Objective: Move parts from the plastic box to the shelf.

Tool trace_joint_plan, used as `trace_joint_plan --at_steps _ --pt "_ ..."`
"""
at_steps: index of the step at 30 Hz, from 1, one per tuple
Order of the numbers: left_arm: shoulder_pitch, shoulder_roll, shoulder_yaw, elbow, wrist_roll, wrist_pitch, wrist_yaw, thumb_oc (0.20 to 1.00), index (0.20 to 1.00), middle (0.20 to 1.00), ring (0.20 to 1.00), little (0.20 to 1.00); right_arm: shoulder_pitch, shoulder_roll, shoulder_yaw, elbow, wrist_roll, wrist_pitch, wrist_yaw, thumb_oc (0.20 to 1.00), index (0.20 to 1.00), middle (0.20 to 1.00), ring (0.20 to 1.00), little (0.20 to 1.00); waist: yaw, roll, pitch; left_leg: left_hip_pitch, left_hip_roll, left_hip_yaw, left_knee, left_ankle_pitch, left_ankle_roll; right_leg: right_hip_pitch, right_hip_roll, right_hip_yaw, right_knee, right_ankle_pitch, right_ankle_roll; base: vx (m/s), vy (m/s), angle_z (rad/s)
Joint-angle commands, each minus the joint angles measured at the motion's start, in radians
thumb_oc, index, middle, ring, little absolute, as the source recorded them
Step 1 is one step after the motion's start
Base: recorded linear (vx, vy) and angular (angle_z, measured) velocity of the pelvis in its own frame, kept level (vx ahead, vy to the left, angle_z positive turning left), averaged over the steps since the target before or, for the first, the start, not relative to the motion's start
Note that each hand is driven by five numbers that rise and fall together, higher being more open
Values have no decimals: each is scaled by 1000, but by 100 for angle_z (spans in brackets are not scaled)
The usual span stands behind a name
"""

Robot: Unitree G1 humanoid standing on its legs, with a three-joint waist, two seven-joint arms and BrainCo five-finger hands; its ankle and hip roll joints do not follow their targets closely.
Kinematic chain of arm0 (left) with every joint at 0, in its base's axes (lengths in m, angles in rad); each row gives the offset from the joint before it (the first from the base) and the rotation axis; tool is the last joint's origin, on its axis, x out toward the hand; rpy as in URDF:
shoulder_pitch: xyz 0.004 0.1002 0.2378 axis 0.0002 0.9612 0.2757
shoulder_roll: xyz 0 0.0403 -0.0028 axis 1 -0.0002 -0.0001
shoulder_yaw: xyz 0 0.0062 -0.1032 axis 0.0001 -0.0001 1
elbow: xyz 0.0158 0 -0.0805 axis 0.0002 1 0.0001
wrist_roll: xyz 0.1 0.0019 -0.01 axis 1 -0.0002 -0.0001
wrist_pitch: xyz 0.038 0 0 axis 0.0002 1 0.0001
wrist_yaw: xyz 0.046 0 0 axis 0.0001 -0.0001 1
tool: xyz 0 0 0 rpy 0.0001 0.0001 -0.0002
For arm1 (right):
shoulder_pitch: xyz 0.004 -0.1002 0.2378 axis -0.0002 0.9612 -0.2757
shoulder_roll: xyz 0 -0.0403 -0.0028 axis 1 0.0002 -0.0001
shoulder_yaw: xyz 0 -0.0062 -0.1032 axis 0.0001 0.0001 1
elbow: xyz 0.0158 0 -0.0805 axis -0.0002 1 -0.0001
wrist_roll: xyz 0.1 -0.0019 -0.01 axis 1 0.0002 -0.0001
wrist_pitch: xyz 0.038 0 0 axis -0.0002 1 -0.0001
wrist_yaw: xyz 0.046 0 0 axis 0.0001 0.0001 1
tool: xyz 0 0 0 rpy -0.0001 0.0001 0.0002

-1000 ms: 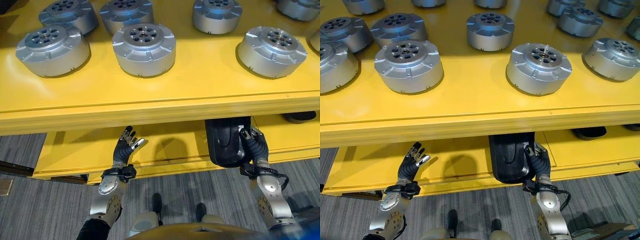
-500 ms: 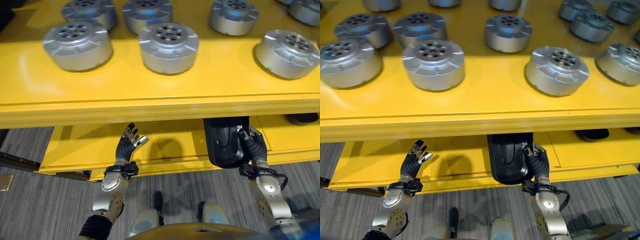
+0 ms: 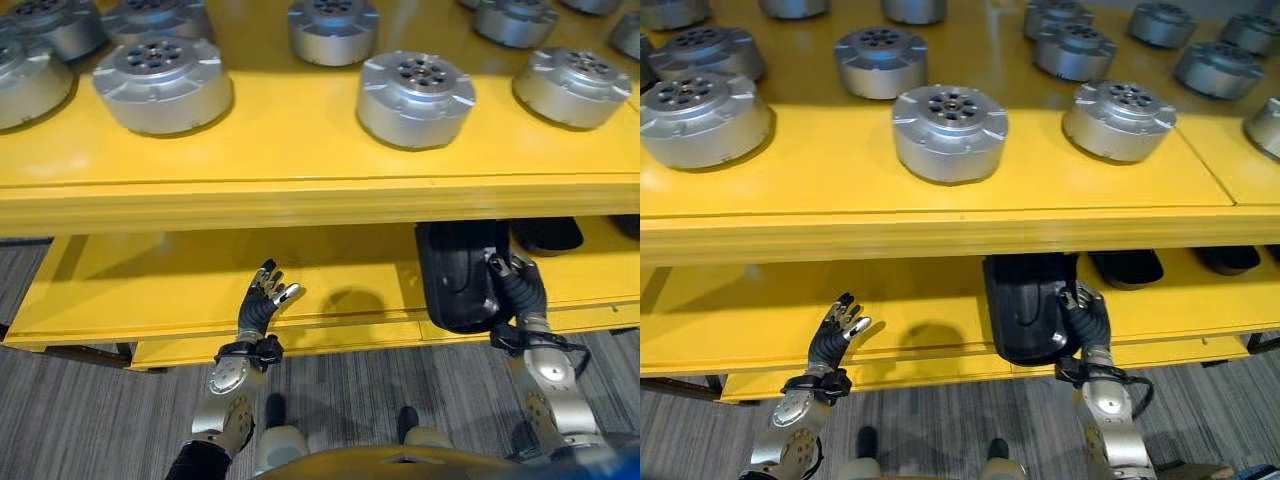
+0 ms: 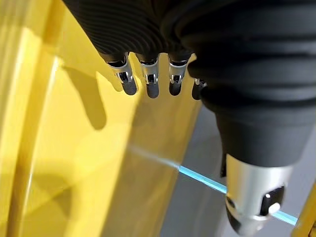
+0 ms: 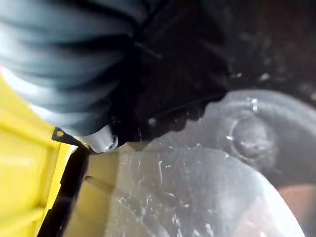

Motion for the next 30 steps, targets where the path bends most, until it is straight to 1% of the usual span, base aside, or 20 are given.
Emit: trace_joint_plan --at_steps 1,4,7,11,15,17,18,20,23,24,25,26,27,28,30 --pt "-45 71 26 -38 -11 -34 -31 1000 1000 1000 1000 1000 -50 22 -15 -115 14 -83 2 200 200 200 200 200 24 -46 -4 59 3 38 52 -78 -8 -8 -93 17 91 59 32 0 0 0" --pt "-31 69 21 -45 -14 -29 -39 1000 1000 1000 1000 1000 -52 23 -7 -107 18 -79 9 200 200 200 200 200 26 -31 2 60 4 44 46 -76 -9 -7 -91 13 84 48 28 -5 -10 7" --pt "-27 70 23 -48 -14 -28 -40 1000 1000 1000 1000 1000 -66 25 4 -102 13 -76 11 200 200 200 200 200 31 -24 9 55 -3 43 53 -83 -6 -8 -97 13 82 50 29 -16 6 4" --pt "-35 73 20 -47 -7 -28 -39 1000 1000 1000 1000 1000 -106 23 30 -75 6 -72 15 200 200 200 200 200 41 -20 17 51 -13 40 64 -92 -2 1 -108 8 78 51 30 -19 16 7" --pt "-59 73 15 -45 -5 -33 -37 1000 1000 1000 1000 1000 -189 16 67 -30 -10 -68 9 200 200 200 200 200 57 -16 35 29 -24 30 88 -101 0 2 -117 -2 79 43 30 -31 9 0" --pt "-60 73 16 -44 -5 -33 -37 1000 1000 1000 1000 1000 -191 16 68 -29 -10 -69 9 200 200 200 200 200 56 -16 36 28 -24 29 90 -102 0 1 -117 -2 79 42 30 -82 5 6" --pt "-98 75 -2 -51 -16 -42 -29 1000 1000 1000 1000 1000 -278 17 103 17 -12 -68 -3 200 200 200 200 200 69 -14 65 -13 -31 13 117 -101 0 -20 -125 -10 97 35 26 -176 1 9" --pt "-126 75 -22 -52 -24 -47 -23 1000 1000 1000 1000 1000 -335 20 122 45 6 -71 -15 200 200 200 200 200 76 -13 91 -50 -36 -2 146 -101 -1 -45 -130 -11 118 31 23 -237 0 33" --pt "-203 79 -87 -64 -61 -62 5 1000 1000 1000 1000 1000 -547 45 196 140 63 -83 -67 200 200 200 200 200 88 -1 171 -204 -44 -34 276 -114 -1 -199 -145 9 245 19 12 -378 36 23" --pt "-212 84 -94 -66 -62 -63 12 1000 1000 1000 1000 1000 -579 45 205 155 66 -82 -78 200 200 200 200 200 91 3 183 -225 -43 -36 298 -119 1 -226 -146 14 269 19 12 -214 44 22" --pt "-213 84 -93 -66 -62 -63 12 1000 1000 1000 1000 1000 -581 45 205 157 66 -82 -78 200 200 200 200 200 91 3 181 -230 -43 -36 303 -121 1 -232 -146 16 273 18 12 -189 44 22" --pt "-222 89 -100 -69 -72 -64 17 1000 1000 1000 1000 1000 -644 51 215 198 84 -81 -95 200 200 200 200 200 99 8 193 -291 -43 -44 370 -140 1 -294 -147 27 346 -3 10 -120 26 15" --pt "-222 89 -99 -69 -72 -64 17 1000 1000 1000 1000 1000 -645 51 216 199 84 -81 -95 200 200 200 200 200 99 8 191 -295 -43 -44 373 -141 1 -298 -147 28 349 -5 10 -191 29 4" --pt "-226 93 -101 -74 -75 -64 22 1000 1000 1000 1000 1000 -668 52 217 211 86 -81 -106 200 200 200 200 200 101 11 200 -339 -46 -56 420 -153 -1 -332 -150 32 399 -24 6 -105 10 -3" --pt "-233 96 -101 -77 -75 -62 30 1000 1000 1000 1000 1000 -679 47 215 219 83 -78 -114 200 200 200 200 200 98 14 206 -381 -51 -64 469 -169 -1 -377 -153 40 457 -48 0 -118 13 0"
